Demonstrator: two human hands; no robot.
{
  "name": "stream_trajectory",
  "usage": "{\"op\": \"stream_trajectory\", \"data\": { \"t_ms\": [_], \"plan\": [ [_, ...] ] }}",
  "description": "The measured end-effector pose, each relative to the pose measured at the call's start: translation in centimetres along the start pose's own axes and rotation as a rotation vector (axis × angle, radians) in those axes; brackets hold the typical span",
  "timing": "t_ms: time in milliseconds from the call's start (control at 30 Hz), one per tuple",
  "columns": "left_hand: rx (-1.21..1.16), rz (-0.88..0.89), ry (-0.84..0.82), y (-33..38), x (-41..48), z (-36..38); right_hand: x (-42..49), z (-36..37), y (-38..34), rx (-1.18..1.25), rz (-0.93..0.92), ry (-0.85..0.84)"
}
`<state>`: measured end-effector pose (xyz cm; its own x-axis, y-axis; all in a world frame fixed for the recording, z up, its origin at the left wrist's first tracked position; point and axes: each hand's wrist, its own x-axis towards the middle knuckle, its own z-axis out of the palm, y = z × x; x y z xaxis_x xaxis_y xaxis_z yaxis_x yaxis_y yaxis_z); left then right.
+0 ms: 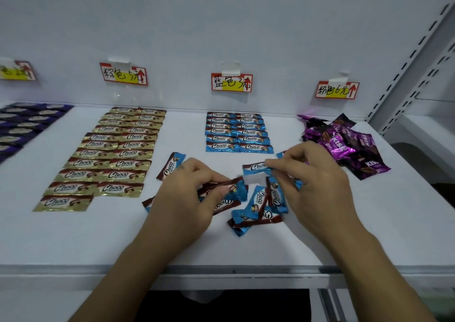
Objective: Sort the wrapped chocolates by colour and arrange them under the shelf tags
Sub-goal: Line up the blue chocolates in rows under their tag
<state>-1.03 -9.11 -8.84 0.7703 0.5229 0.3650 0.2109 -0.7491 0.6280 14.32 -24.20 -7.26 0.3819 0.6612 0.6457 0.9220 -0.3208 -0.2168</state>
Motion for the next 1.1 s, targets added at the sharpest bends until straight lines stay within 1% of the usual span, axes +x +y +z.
{"op": "stream_trajectory", "data": {
  "t_ms": [67, 167, 233, 300, 333, 400, 467, 533, 633, 700, 867, 967, 1000, 1100],
  "plan": [
    [-0.002, -0.006, -0.025, 0.2, 0.2, -0.3, 0.9, -0.1, -0.1, -0.018, -0.069, -0.028],
    [-0.026, -0.072, -0.118, 0.5, 0.7, -1.0, 3.2, 0.4, 0.0, -0.088, -0.143, -0.122],
    [-0.015, -0.121, -0.166, 0.8, 1.4, -1.5, 4.5, 0.9, -0.3, -0.162, -0.171, -0.214],
    [-0.029, -0.164, -0.170, 1.2, 2.2, -2.0, 5.3, 1.6, -0.6, -0.289, -0.204, -0.356],
    [-0.035, -0.181, -0.153, 1.4, 2.8, -2.1, 5.5, 1.8, -0.6, -0.294, -0.189, -0.413],
    [-0.004, -0.203, -0.127, 1.7, 3.9, -2.4, 5.0, 2.0, -0.1, -0.255, -0.101, -0.532],
    [0.066, -0.207, -0.116, 1.7, 5.0, -2.4, 4.0, 1.6, 0.2, -0.197, -0.052, -0.525],
    [0.134, -0.212, -0.111, 1.5, 6.1, -2.2, 3.1, 1.3, 0.7, -0.172, -0.040, -0.483],
    [0.243, -0.222, -0.135, 1.0, 7.6, -1.7, 2.5, 1.3, 0.4, -0.132, -0.017, -0.519],
    [0.290, -0.223, -0.158, 0.8, 8.2, -1.2, 2.3, 1.1, 0.2, -0.122, 0.026, -0.597],
    [0.302, -0.253, -0.206, 0.1, 8.1, -0.3, 1.7, 0.0, 0.5, -0.158, 0.047, -0.619],
    [0.269, -0.253, -0.194, -0.6, 8.1, -0.5, 2.2, 0.2, 0.0, -0.162, 0.027, -0.588],
    [0.261, -0.252, -0.189, -0.7, 8.1, -0.6, 2.6, 0.6, -0.3, -0.154, 0.010, -0.604],
    [0.241, -0.249, -0.184, -0.9, 7.9, -0.5, 3.3, 2.0, -1.1, -0.146, -0.054, -0.731]
  ]
}}
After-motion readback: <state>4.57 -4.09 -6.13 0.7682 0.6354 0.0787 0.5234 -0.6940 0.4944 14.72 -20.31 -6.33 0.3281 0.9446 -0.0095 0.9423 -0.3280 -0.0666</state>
